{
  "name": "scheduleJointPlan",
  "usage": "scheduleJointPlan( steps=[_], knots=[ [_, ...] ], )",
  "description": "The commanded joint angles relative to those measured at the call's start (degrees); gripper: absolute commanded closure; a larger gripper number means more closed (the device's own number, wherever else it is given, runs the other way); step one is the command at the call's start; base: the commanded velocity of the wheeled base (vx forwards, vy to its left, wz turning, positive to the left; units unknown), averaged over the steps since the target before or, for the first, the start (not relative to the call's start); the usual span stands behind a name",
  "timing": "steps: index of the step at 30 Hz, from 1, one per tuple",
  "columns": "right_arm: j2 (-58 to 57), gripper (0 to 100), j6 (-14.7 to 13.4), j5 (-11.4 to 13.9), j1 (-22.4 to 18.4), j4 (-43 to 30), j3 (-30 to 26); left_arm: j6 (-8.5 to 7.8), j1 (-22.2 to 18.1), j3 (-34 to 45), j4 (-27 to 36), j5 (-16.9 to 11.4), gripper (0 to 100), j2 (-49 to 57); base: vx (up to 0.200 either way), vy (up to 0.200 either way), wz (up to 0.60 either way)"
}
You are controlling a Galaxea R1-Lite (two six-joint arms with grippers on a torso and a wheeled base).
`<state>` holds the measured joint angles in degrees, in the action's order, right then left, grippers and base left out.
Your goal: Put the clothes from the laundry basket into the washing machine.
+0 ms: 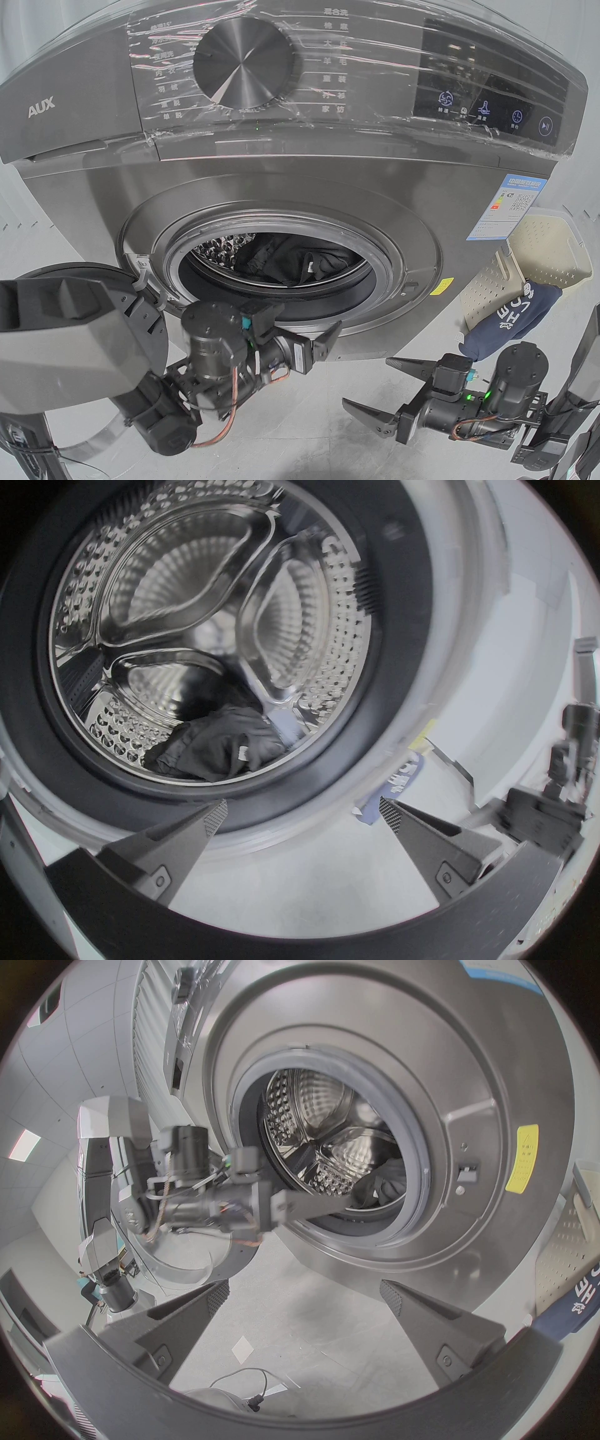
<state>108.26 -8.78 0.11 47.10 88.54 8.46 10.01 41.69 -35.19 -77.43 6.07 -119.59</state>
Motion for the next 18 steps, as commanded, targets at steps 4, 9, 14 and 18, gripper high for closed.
scheduleJointPlan(
  steps=[4, 9, 14, 18],
  knots=[
    [-15.89, 0, 1.39, -0.37, -4.04, -0.91, -4.94, -2.45, 6.21, 20.78, -7.64, 0.43, 0, 20.62, 0.0, 0.0, 0.0],
    [-19.41, 0, 2.54, -0.29, -10.37, -0.91, -7.14, -2.8, 6.74, 28.08, -7.91, 1.84, 0, 27.3, 0.0, 0.0, 0.0],
    [-24.24, 0, 2.54, -0.46, -13.44, -3.29, -8.46, -3.07, 6.74, 31.94, -7.91, 2.45, 0, 32.58, 0.0, 0.0, 0.0],
    [-29.08, 0, 2.62, -0.55, -15.82, -7.42, -8.46, -3.5, 5.77, 35.19, -7.12, 2.63, 0, 37.32, 0.0, 0.0, 0.0]
  ],
)
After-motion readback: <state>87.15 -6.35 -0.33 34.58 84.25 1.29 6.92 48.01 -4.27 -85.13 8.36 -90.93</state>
